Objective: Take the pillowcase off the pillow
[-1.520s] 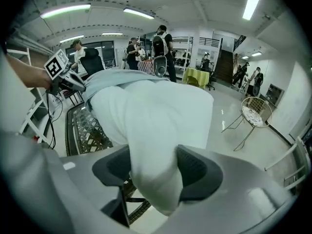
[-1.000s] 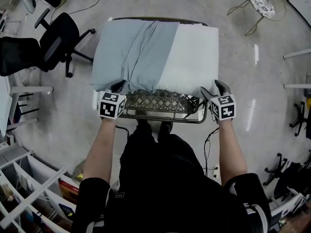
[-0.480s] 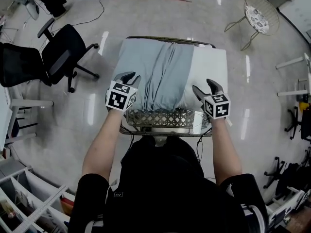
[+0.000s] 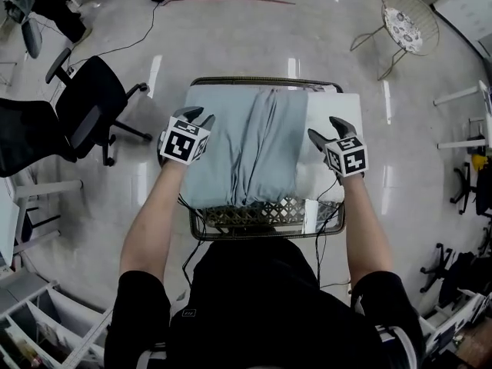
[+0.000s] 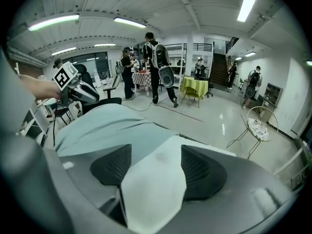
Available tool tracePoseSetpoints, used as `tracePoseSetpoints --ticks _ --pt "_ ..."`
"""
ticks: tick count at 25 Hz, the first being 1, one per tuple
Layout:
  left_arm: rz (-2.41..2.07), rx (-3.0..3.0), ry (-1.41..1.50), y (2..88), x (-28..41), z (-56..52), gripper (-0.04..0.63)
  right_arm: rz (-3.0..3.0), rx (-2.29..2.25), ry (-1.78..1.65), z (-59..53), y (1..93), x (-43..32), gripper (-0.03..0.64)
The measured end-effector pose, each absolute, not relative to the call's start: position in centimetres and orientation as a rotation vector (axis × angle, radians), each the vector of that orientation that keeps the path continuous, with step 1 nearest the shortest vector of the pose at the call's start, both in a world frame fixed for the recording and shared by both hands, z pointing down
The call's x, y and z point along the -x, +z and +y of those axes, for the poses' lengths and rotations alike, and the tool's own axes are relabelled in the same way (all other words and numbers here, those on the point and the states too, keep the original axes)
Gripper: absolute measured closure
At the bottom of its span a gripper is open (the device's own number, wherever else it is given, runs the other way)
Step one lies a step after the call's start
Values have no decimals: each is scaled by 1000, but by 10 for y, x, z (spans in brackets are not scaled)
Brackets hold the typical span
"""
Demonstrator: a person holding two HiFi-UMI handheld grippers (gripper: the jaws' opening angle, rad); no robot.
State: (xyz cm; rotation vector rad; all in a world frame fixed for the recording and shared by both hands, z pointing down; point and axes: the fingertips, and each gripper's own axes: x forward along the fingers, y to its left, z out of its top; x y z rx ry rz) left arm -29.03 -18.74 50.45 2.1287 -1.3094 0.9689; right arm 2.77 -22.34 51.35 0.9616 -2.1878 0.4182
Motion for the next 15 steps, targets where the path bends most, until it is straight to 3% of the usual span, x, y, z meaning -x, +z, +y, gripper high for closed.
tracePoseSetpoints --ticks 5,15 --pt "-1270 -2099 986 527 288 -246 456 -2093 -719 317 -289 551 -39 284" --pt "-833 -2244 1186 589 205 -324 400 -1973 -93 331 -319 633 -9 135"
